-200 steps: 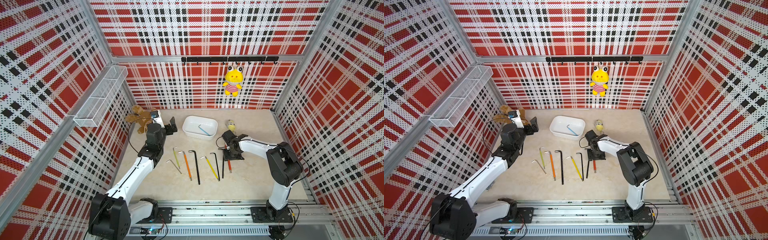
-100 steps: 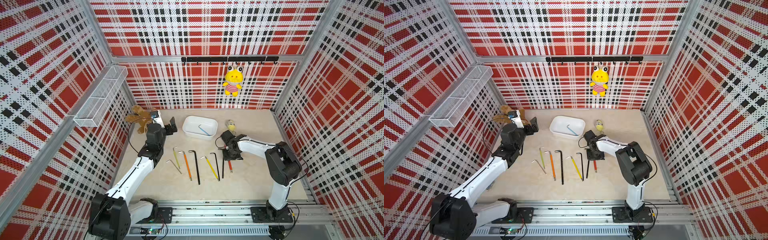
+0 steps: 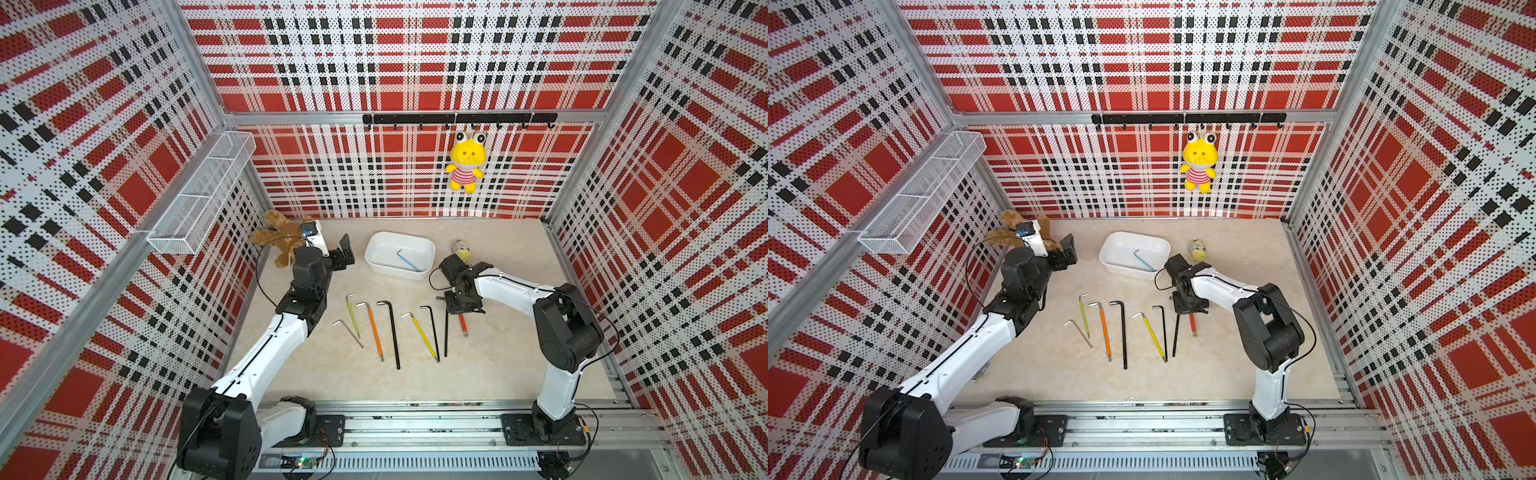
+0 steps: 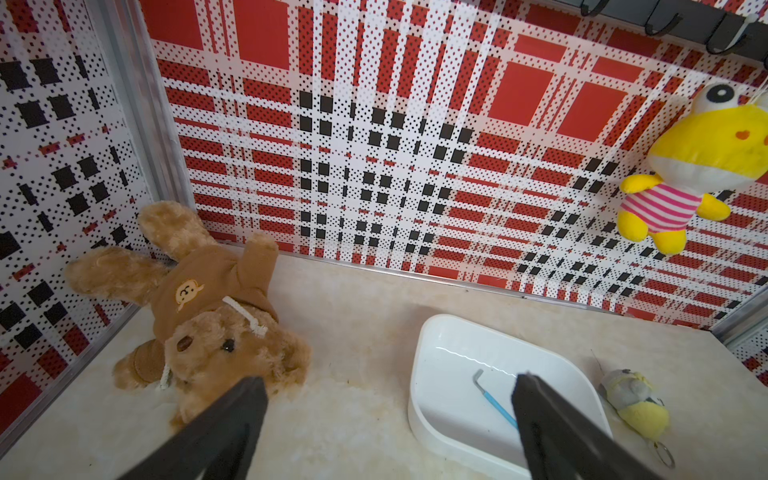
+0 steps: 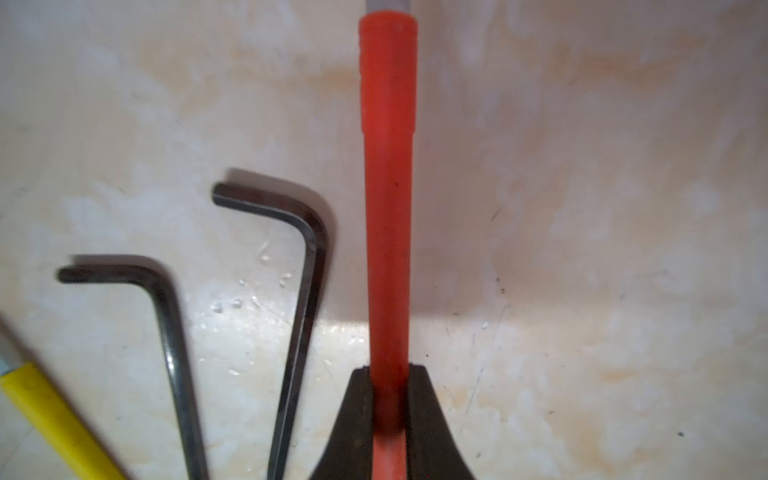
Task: Put the hex key on the desktop into the storage box
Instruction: Pick up the Allen key from the center of the board, then place the Allen key in the storage box.
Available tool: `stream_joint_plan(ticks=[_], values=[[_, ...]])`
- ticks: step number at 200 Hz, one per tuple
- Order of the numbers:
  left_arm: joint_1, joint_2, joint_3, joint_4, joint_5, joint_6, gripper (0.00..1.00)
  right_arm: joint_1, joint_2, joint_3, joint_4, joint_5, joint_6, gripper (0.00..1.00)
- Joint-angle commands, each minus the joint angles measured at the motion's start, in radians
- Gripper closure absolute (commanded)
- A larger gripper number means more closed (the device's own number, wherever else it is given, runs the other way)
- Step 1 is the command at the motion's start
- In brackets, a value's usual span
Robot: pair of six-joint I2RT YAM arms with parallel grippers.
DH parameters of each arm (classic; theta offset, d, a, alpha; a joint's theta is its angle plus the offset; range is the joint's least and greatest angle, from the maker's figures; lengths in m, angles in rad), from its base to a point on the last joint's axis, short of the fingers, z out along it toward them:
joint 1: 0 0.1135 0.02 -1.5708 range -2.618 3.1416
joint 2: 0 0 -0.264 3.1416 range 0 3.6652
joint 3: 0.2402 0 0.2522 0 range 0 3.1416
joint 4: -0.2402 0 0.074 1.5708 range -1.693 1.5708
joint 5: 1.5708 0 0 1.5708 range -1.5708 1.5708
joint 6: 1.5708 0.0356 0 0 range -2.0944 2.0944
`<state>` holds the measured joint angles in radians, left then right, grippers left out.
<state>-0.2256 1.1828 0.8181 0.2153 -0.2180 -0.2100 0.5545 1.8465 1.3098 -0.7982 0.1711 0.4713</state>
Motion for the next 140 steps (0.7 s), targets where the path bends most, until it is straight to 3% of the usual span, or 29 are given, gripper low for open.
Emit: stream_joint_plan(ticks=[1,28,80,140], values=[[0.003,-0.022,0.001,0.002,-0.01,0.0,0.01,0.002,-0.096,0.076,0.002,0.071,-0.138,1.0],[0.003,-0.024,-0.001,0.002,-0.007,0.0,0.01,0.003,-0.129,0.17,0.038,0.04,-0.339,1.0],[0.001,-0.034,-0.005,-0.003,-0.016,-0.002,0.01,0.003,-0.084,0.361,0.187,-0.334,-0.696,1.0],[0.0,-0.041,-0.005,-0.013,-0.032,0.008,0.01,-0.003,0.259,0.689,0.207,-0.443,-0.879,1.0]])
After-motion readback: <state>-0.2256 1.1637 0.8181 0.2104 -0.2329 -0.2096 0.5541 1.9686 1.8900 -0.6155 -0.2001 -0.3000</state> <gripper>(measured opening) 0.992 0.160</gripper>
